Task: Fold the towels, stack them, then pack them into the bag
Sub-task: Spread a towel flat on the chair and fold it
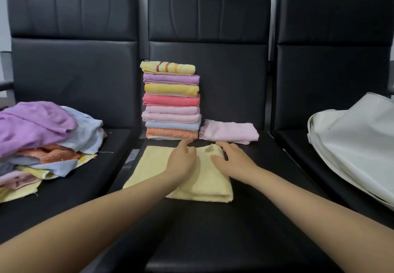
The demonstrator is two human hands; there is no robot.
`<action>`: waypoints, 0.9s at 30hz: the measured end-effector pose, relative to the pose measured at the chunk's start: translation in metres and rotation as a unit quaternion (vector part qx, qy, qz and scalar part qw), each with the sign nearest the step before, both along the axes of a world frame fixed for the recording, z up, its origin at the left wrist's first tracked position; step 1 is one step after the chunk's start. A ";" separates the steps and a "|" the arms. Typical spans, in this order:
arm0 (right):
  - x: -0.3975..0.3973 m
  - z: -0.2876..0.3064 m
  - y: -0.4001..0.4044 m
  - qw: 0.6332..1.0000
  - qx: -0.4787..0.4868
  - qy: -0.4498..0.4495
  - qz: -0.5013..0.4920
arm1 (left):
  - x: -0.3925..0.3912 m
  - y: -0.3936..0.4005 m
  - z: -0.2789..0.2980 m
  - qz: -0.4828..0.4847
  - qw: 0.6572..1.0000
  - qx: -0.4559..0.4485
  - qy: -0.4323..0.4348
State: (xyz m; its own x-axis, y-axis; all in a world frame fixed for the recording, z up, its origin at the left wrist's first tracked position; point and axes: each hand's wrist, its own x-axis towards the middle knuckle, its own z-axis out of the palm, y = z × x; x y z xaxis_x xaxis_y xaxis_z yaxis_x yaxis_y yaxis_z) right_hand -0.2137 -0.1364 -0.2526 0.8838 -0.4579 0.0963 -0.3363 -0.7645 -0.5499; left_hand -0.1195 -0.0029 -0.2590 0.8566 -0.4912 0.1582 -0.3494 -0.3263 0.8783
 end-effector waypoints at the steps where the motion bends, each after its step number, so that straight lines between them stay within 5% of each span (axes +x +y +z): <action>1: 0.001 -0.005 0.002 1.000 -0.011 0.024 0.016 | 0.000 0.005 -0.001 -0.006 0.996 0.043 -0.074; 4: 0.003 -0.018 0.012 0.989 -0.071 0.124 0.043 | 0.002 0.017 -0.015 -0.026 0.922 0.275 -0.272; 8: 0.006 -0.027 0.021 0.981 -0.112 0.156 0.018 | 0.007 0.022 -0.026 -0.087 0.891 0.390 -0.215; 12: 0.005 -0.029 0.023 0.990 -0.095 0.103 -0.004 | 0.008 0.021 -0.023 -0.090 0.896 0.381 -0.210; 16: 0.002 -0.020 0.026 0.994 0.075 -0.052 -0.059 | 0.012 0.022 -0.019 -0.077 0.934 0.303 -0.170; 23: 0.005 0.000 0.023 0.877 0.451 -0.046 -0.161 | 0.018 0.032 -0.007 -0.027 0.980 0.163 -0.113; 27: 0.008 0.018 0.018 0.860 0.478 -0.080 -0.160 | 0.016 0.035 0.005 0.001 0.997 0.079 -0.026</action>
State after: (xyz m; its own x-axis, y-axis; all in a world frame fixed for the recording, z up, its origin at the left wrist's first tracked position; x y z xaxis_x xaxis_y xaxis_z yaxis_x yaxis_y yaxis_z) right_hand -0.2056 -0.1183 -0.2344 0.7081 -0.6128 -0.3509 -0.3078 0.1794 -0.9344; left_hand -0.1033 0.0318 -0.2541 0.8497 -0.5126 0.1235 -0.3929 -0.4592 0.7967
